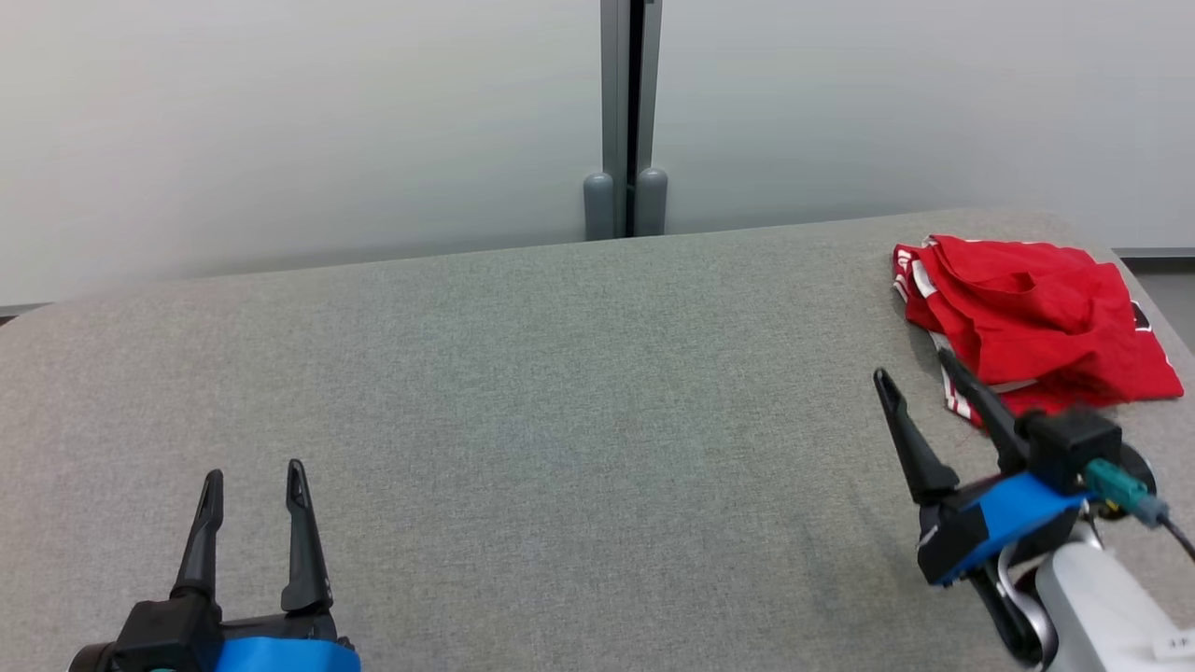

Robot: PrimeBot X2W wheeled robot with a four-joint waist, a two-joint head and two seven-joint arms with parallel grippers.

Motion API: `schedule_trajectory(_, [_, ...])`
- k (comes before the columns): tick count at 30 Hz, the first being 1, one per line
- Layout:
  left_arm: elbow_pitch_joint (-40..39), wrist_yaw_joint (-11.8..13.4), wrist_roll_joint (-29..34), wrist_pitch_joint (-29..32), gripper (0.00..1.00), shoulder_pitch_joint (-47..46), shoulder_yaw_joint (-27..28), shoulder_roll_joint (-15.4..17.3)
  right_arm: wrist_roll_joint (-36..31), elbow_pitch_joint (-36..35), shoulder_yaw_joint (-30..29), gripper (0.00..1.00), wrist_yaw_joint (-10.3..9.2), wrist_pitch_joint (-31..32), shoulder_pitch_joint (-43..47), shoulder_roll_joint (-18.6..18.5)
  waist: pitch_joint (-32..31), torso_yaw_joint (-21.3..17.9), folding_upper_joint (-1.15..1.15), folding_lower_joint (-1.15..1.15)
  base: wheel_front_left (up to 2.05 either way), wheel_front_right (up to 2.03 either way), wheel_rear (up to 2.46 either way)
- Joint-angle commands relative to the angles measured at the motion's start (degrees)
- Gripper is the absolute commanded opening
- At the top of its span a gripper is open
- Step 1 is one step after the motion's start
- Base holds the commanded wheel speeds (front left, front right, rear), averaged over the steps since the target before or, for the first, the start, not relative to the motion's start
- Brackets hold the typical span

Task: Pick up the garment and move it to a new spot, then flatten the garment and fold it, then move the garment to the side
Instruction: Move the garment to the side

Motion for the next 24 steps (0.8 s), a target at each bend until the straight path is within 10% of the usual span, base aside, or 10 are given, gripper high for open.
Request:
schedule_trajectory(1, [0.3, -0.3, -0.3, -0.1, 1.0, 0.5, 0.3, 0.0, -0.6, -1.3, -1.1, 1.0, 0.01, -0.1, 2.5, 0.8, -0.4, -0.1, 0.01, 0.01, 0.0, 0.0, 0.0])
schedule_trajectory(24, [2.8, 0.0, 0.1, -0.1, 1.0, -1.7, 0.0, 0.0, -5.9, -11.7, -14.2, 1.0, 0.01, -0.1, 16.5, 11.8, -0.5, 1.3, 0.01, 0.01, 0.0, 0.0, 0.0])
